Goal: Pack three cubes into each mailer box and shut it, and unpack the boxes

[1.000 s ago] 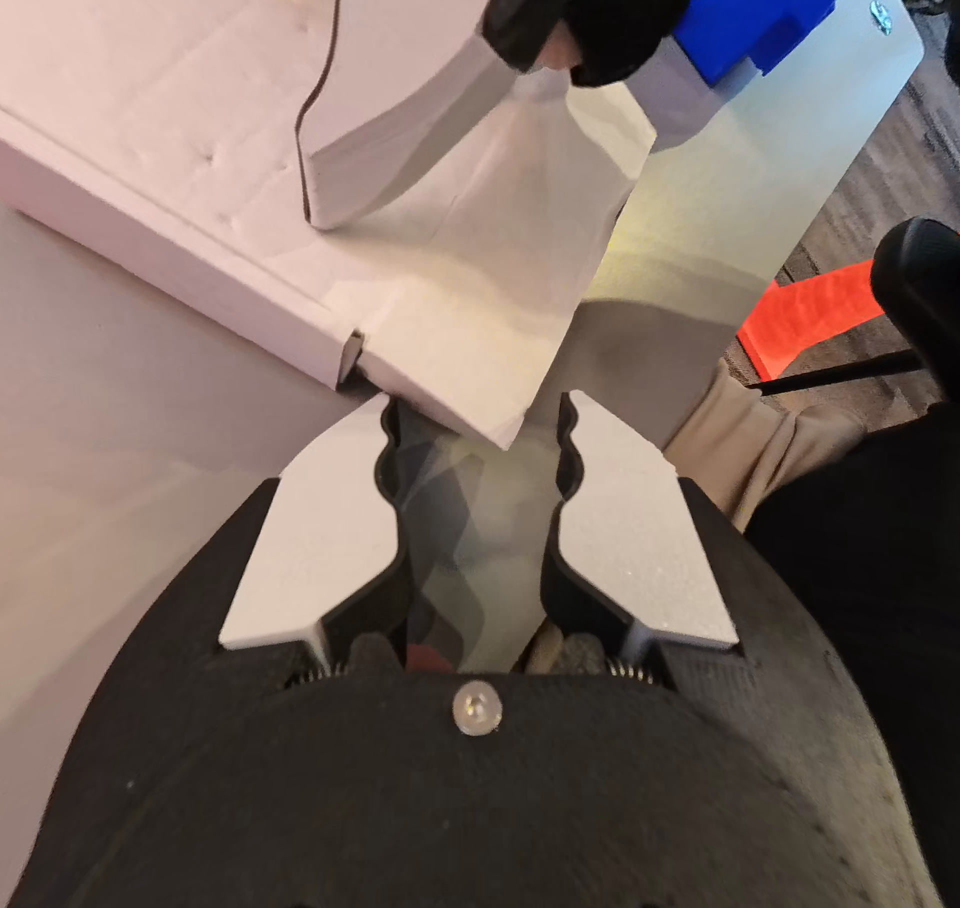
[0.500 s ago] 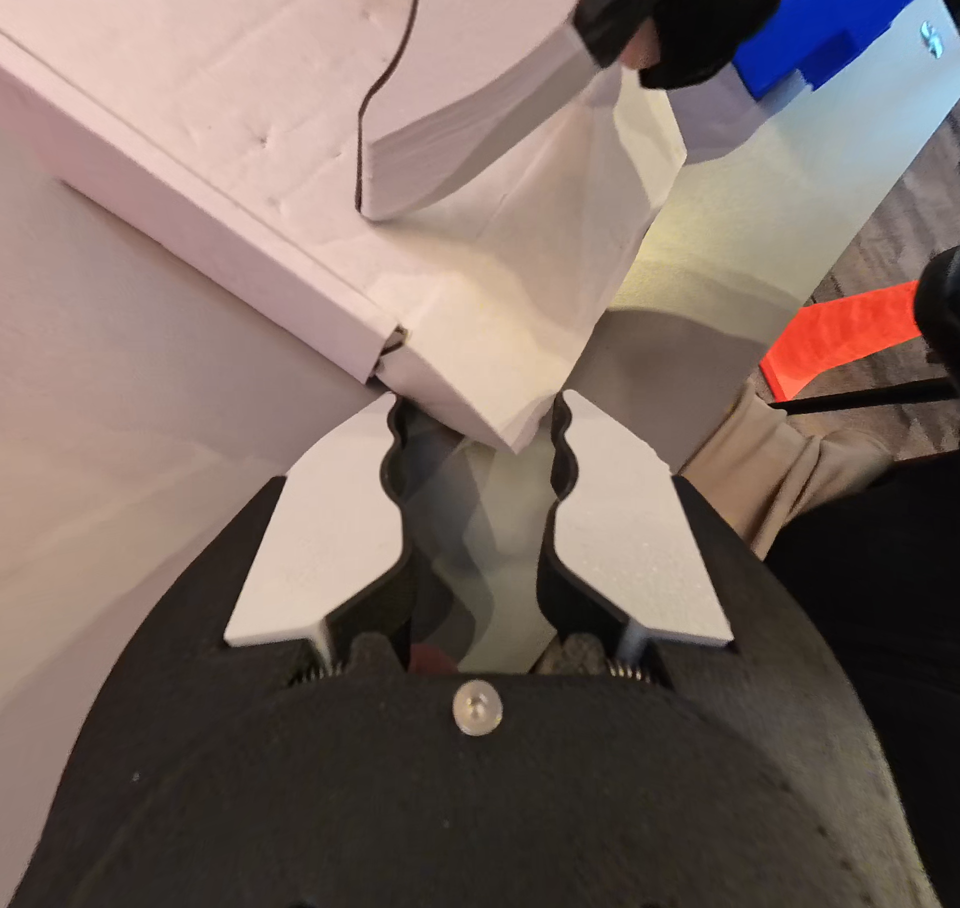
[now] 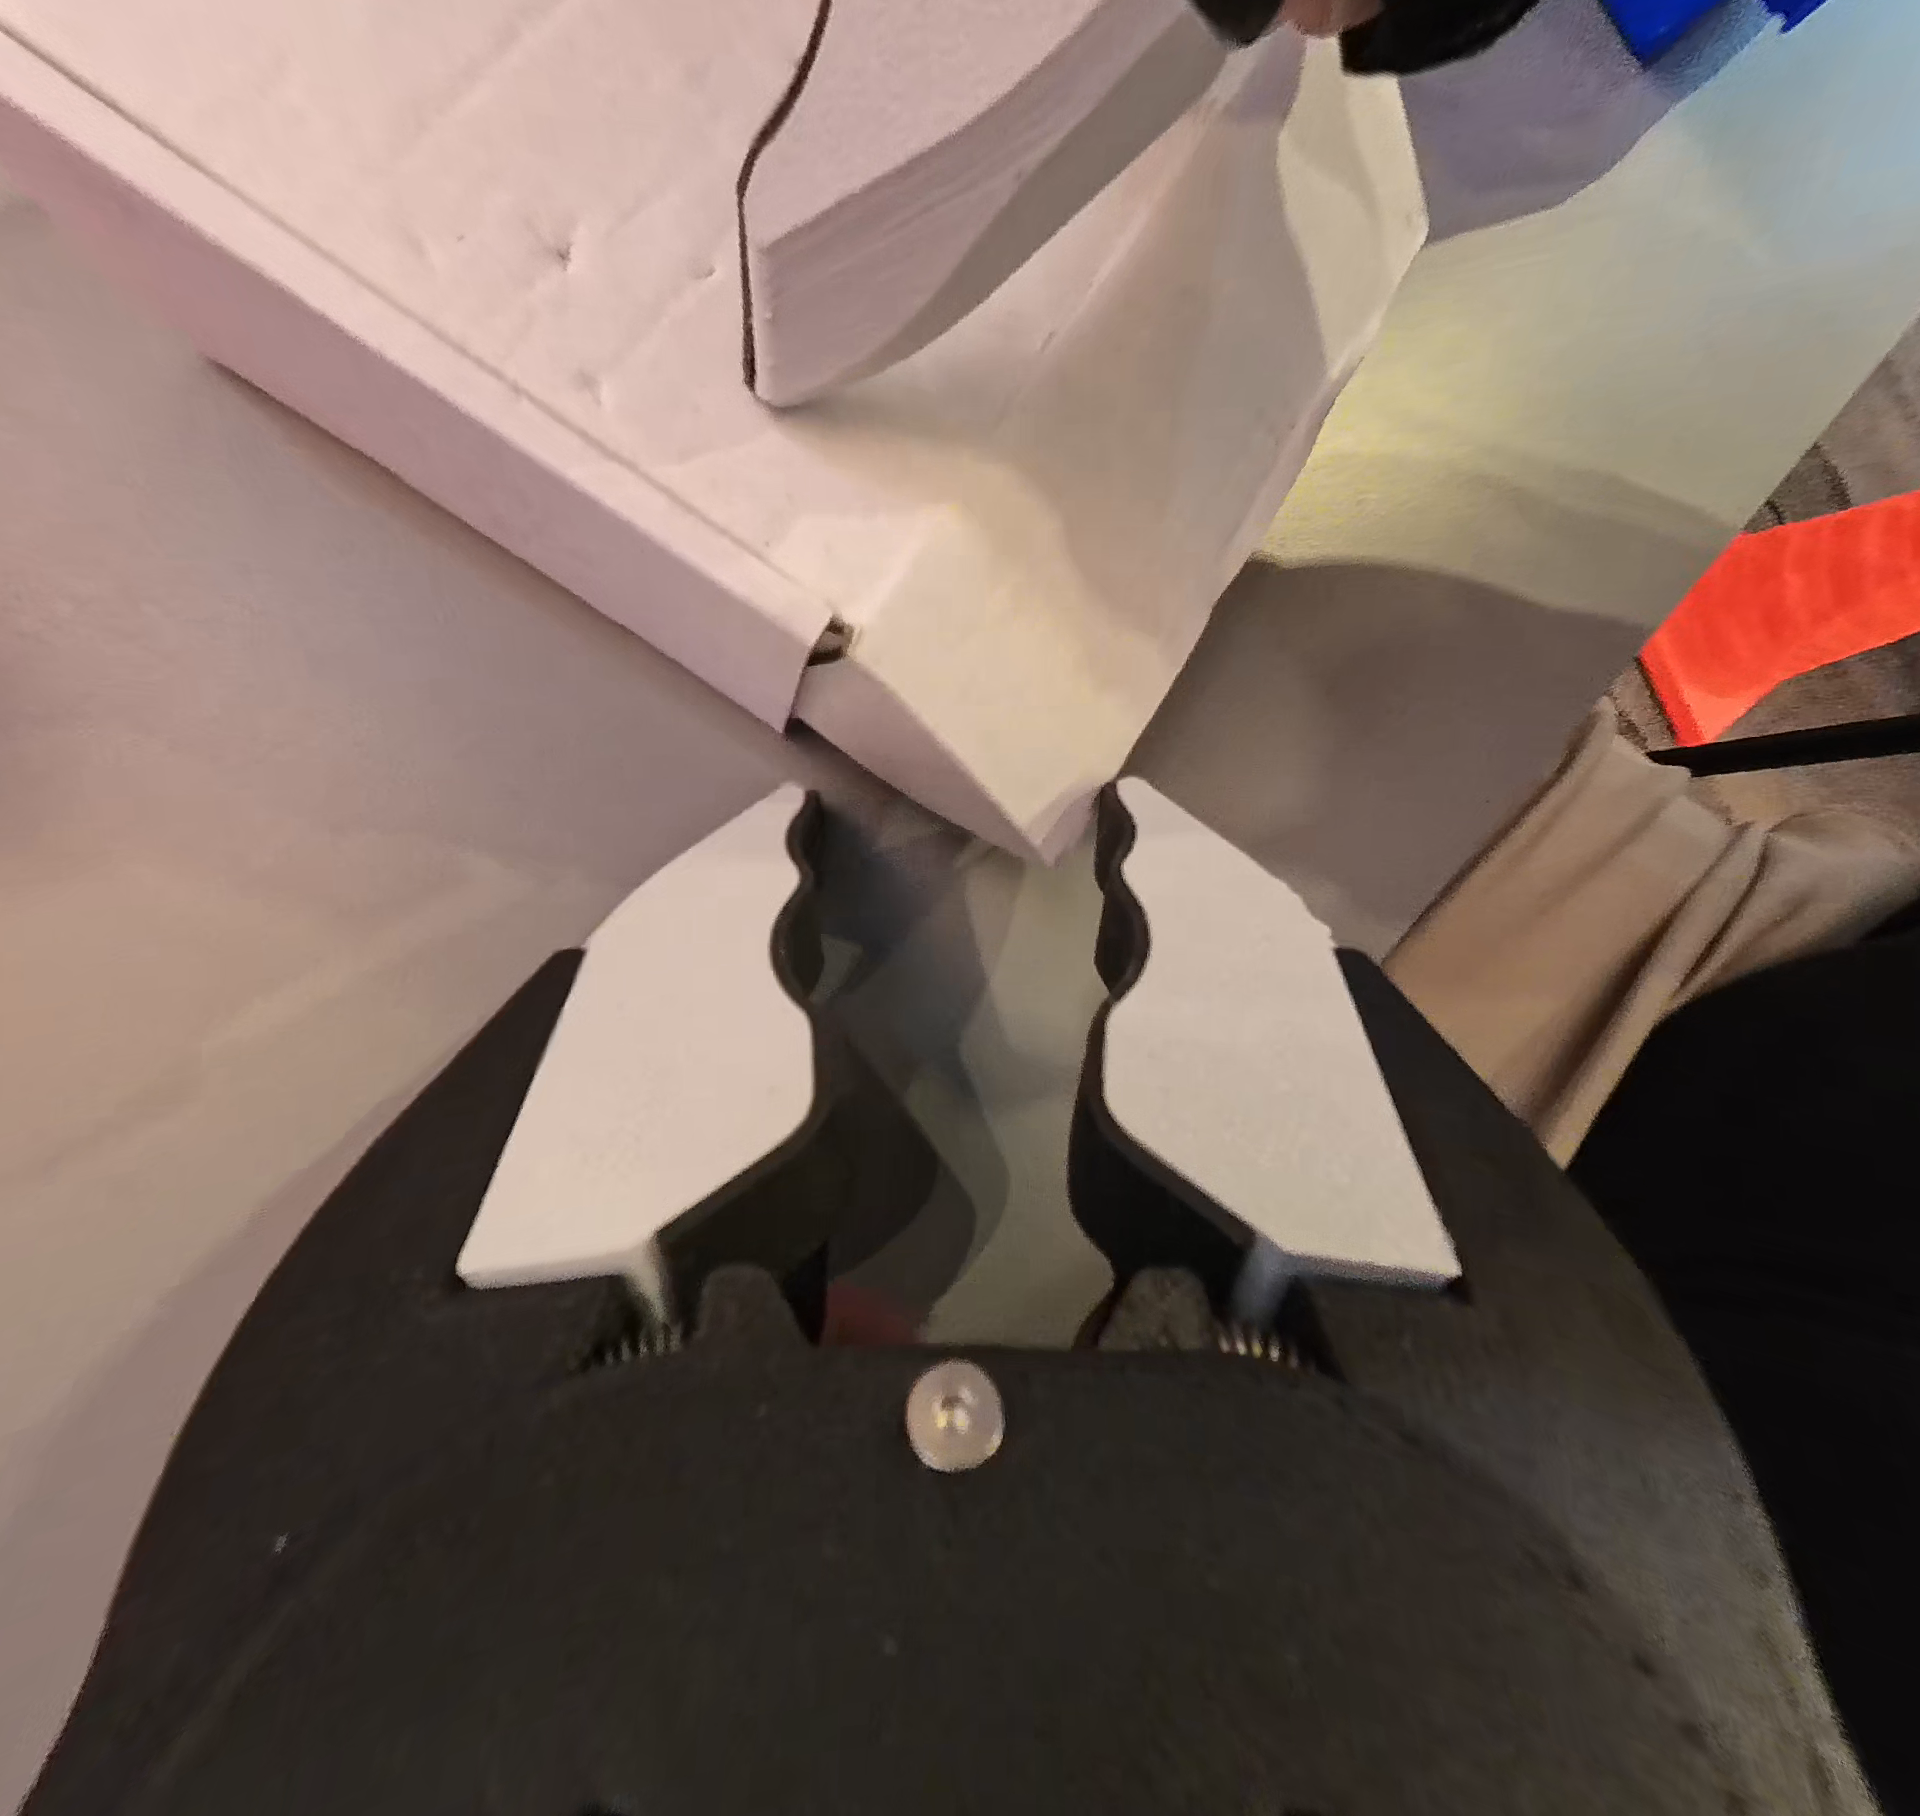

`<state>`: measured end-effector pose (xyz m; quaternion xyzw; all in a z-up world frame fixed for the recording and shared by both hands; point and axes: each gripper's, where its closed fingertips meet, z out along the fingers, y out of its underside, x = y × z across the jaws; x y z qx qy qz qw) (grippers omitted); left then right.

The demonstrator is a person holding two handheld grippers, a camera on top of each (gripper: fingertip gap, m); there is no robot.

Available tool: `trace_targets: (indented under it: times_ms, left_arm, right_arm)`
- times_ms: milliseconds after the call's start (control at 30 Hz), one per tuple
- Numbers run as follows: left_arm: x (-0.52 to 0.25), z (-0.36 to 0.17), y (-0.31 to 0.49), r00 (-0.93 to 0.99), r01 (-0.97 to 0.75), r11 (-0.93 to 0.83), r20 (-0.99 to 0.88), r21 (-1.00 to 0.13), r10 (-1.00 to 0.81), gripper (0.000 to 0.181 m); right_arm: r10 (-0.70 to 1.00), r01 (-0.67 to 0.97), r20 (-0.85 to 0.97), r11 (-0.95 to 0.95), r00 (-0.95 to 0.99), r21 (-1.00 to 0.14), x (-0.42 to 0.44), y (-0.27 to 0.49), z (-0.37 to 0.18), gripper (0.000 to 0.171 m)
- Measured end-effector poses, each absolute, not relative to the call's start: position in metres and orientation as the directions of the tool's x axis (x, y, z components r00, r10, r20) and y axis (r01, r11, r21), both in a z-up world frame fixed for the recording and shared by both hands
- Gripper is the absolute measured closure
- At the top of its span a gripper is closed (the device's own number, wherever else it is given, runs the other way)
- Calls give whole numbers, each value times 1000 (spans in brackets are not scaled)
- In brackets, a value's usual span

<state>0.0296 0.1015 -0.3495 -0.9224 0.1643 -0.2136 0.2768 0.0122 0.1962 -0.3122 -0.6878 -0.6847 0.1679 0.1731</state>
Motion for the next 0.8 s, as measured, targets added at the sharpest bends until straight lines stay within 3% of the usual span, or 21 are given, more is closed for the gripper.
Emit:
trace_targets:
  times_ms: [267,433,733,800]
  left_arm:
    - [12,-350,110,888,-274,-750,141,-601,-438,103]
    - [10,-348,117,863,-397,-686,7,-610,-506,100]
    - [8,-327,129,761,-573,-480,-213,-664,-613,76]
    - [14,-322,129,723,-599,-413,-241,-686,-648,80]
  right_arm:
    - [1000,884,6,-3,6,-467,12,196,-312,86]
    - [1000,885,5,-1,4,-466,12,196,-312,86]
    - [1000,883,2,-1,2,-470,12,196,-312,86]
    - [1000,883,1,2,-1,-469,12,197,-311,86]
